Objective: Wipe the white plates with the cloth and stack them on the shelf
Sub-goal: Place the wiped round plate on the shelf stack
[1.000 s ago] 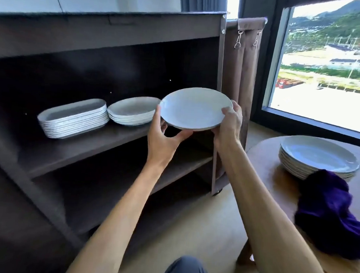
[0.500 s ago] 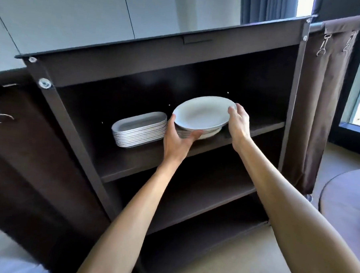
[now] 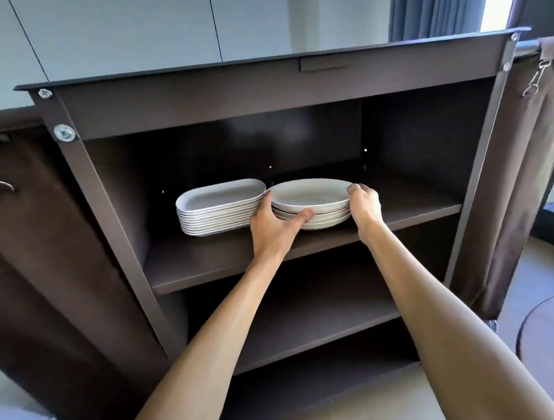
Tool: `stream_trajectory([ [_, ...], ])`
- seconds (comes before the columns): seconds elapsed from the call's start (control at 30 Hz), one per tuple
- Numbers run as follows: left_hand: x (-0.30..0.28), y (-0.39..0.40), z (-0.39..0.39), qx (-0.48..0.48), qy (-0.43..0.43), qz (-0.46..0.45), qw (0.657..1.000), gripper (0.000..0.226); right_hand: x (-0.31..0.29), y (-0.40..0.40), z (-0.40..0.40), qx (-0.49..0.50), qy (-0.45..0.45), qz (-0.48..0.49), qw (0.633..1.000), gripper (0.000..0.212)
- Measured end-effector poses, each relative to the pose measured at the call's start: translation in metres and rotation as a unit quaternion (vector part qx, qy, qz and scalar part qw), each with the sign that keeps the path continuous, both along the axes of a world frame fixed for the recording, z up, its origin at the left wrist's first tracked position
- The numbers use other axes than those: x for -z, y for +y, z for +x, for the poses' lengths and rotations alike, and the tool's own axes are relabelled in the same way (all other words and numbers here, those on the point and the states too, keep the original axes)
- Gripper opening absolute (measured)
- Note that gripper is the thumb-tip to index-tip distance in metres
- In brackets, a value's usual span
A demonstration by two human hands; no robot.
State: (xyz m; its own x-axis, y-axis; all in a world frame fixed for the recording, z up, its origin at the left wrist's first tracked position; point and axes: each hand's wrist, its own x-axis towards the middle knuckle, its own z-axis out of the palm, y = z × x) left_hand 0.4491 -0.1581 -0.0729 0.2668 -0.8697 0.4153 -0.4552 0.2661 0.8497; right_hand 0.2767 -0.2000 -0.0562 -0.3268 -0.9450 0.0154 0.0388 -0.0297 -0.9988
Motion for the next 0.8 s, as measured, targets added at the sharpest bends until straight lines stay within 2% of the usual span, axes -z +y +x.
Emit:
stream_trajectory([
  [0.1,0.001,0.001,-0.002,-0.016,-0.013,-0.014,1.000,0.097,0.000,0.000,0.000,0.012,0.019,-0.005,1.000,0.040],
  [0.23,0.003,0.003,-0.004,-0.046,-0.036,-0.035,0.998,0.086,0.004,-0.004,-0.001,0.038,0.037,-0.018,0.998,0.037],
  [0.4,0.000,0.008,-0.005,-0.040,-0.051,-0.026,0.998,0.081,0.007,0.001,0.003,0.055,0.056,-0.035,0.996,0.041],
  [0.5,-0.001,0.010,-0.008,-0.038,-0.060,-0.015,0.997,0.088,0.011,0.014,-0.002,0.053,0.057,-0.056,0.995,0.045],
  [0.63,-0.001,0.010,-0.008,-0.048,-0.086,-0.004,0.995,0.090,0.023,0.037,-0.028,0.111,0.061,-0.088,0.988,0.035],
  [0.8,-0.003,0.011,-0.001,-0.107,-0.153,-0.001,0.982,0.089,0.047,0.080,-0.078,0.199,0.088,-0.110,0.970,0.027],
])
